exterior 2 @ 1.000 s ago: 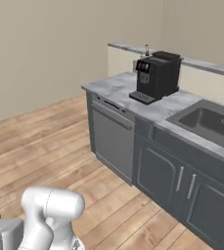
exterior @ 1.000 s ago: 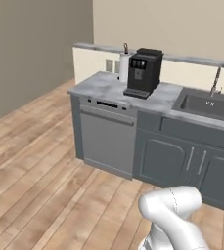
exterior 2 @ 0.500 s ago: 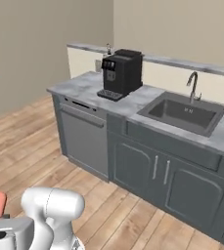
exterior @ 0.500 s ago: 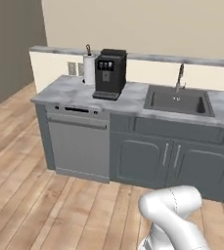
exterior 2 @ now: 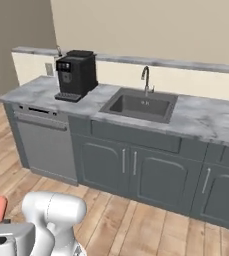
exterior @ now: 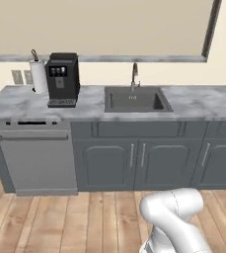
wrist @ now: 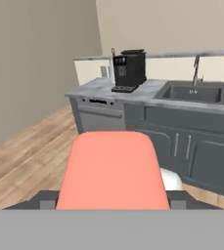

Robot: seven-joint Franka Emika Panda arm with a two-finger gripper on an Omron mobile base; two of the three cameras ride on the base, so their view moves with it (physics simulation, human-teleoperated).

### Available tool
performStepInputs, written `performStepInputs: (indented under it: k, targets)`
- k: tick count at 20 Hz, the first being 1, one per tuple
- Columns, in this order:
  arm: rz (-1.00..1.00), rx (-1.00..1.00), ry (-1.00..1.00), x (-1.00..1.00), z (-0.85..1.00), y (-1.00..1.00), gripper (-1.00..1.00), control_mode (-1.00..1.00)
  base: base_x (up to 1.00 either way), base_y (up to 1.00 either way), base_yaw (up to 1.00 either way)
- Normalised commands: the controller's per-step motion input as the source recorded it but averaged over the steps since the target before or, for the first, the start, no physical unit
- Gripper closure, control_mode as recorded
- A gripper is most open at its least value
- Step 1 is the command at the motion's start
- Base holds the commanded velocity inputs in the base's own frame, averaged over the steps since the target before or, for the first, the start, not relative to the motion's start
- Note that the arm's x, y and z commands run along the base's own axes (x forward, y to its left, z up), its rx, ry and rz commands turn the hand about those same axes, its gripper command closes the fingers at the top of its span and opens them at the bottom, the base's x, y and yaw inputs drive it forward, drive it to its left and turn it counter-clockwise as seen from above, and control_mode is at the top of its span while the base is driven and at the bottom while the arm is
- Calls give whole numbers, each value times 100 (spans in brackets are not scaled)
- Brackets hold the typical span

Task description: Locate and retrieve the bar soap and bar soap from the cabinet. Place them next to the sink.

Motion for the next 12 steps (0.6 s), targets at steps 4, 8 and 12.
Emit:
performStepInputs:
  k: [4, 8, 12]
  targets:
    - [0, 0, 0, 0, 0, 0, 100, 100, 2, 0, -46]
    - [0, 0, 0, 0, 0, 0, 100, 100, 10, 3, -43]
    - [0, 0, 0, 0, 0, 0, 100, 100, 10, 35, -31]
